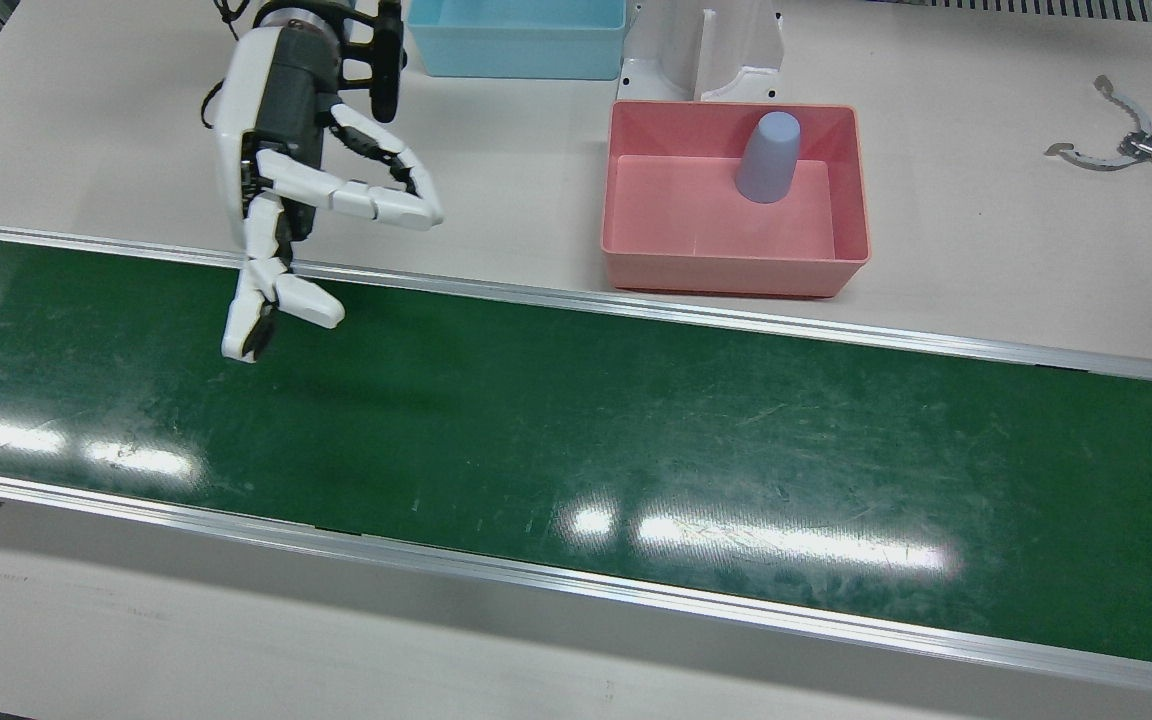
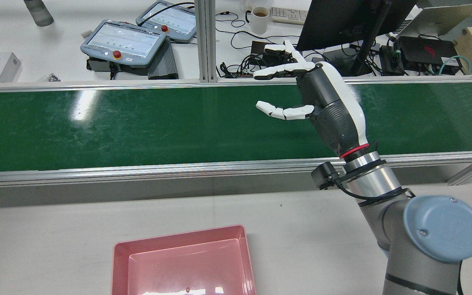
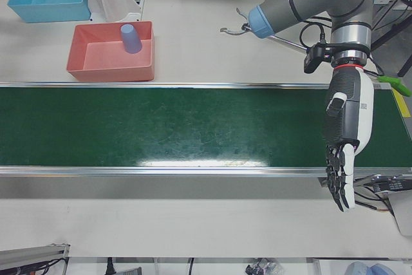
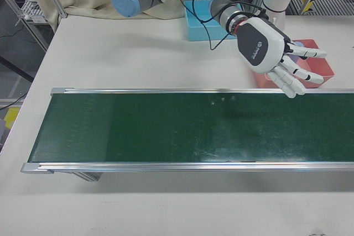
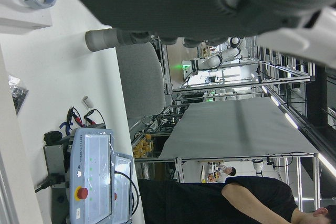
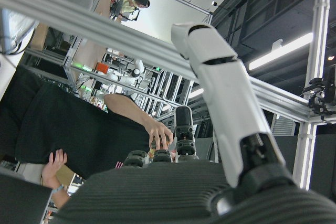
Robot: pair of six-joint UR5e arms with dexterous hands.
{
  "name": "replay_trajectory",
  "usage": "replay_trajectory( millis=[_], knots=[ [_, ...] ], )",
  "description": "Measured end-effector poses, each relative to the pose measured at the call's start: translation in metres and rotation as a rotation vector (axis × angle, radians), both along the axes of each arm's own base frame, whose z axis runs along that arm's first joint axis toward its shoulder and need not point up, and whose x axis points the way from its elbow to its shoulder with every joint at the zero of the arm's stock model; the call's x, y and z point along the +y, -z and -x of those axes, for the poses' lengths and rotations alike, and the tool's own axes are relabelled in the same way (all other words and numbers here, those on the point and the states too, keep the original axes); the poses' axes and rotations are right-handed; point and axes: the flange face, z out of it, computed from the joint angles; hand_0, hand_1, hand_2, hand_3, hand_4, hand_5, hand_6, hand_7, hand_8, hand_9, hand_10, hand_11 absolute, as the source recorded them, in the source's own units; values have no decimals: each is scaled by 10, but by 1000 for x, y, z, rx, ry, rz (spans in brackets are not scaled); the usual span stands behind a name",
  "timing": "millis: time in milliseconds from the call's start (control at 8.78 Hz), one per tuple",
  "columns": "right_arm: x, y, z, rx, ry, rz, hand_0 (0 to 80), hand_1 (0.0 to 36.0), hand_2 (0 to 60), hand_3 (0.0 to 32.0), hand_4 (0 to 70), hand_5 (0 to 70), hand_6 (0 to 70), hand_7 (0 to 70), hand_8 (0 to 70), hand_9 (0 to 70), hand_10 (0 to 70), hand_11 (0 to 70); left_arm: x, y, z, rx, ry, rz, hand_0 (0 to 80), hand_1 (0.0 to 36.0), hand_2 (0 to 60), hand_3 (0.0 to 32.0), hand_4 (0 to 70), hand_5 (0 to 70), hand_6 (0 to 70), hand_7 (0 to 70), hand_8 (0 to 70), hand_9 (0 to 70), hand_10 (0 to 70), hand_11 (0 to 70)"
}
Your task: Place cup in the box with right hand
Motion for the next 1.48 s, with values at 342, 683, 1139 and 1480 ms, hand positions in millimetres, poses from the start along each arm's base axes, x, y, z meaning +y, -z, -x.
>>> replay_trajectory(
  millis=[342,683,1139,1480],
  knots=[
    [-69,-82,-65,80,17,124,730,294,175,0,394,80,79,272,5,40,32,75,0,0,0,0,0,0,0,0,0,0,0,0,0,0,0,0,0,0],
    [-96,-138,-98,8,48,204,586,201,70,0,279,67,50,125,0,11,42,86,0,0,0,0,-1,0,0,0,0,0,0,0,0,0,0,0,0,0],
    [-86,-189,-120,-28,16,179,550,178,80,0,197,62,24,38,0,0,37,78,0,0,0,0,0,0,0,0,0,0,0,0,0,0,0,0,0,0],
    [-81,-205,-133,-41,-55,200,550,176,70,12,194,62,22,68,0,0,25,58,0,0,0,0,0,0,0,0,0,0,0,0,0,0,0,0,0,0]
  ],
)
